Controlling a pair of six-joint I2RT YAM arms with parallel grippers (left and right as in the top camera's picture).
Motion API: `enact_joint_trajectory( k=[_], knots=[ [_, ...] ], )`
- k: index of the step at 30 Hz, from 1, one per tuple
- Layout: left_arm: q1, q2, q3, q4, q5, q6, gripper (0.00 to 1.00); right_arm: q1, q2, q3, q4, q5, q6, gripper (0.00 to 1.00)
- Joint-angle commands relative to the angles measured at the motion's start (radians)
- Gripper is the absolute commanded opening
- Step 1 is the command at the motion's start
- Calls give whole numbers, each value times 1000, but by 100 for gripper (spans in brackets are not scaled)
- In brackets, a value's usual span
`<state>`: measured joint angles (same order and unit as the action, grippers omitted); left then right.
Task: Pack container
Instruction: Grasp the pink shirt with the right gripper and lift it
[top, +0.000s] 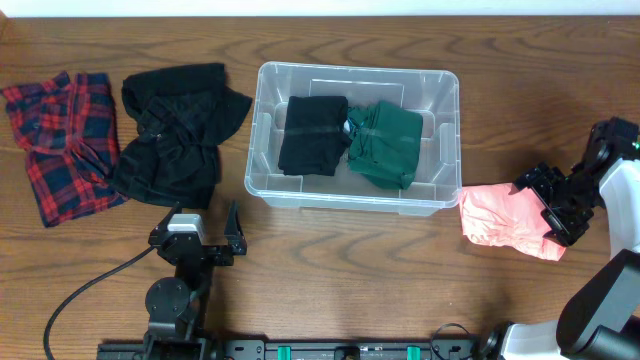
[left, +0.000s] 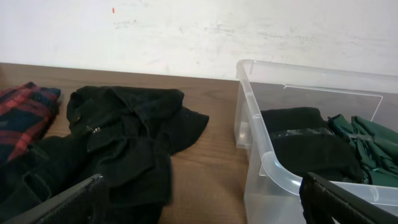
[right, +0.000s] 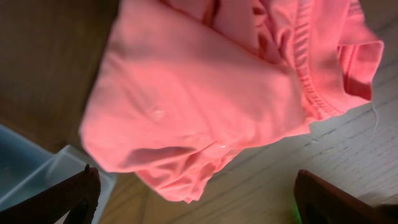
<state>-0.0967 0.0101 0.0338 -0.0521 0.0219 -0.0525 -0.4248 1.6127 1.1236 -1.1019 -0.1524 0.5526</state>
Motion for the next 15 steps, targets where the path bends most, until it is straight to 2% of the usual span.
enact_joint_trajectory(
  k=[1, 6, 15],
  knots=[
    [-5, -5, -30, -19, -15, -2, 98, -32, -5, -7, 14, 37, 14, 96],
    [-5, -5, -30, -19, -15, -2, 98, -96, -8, -7, 80, 19, -91, 94],
    [-5, -5, -30, -19, -15, -2, 98, -151, -7, -8, 171, 80, -229, 98]
  ],
)
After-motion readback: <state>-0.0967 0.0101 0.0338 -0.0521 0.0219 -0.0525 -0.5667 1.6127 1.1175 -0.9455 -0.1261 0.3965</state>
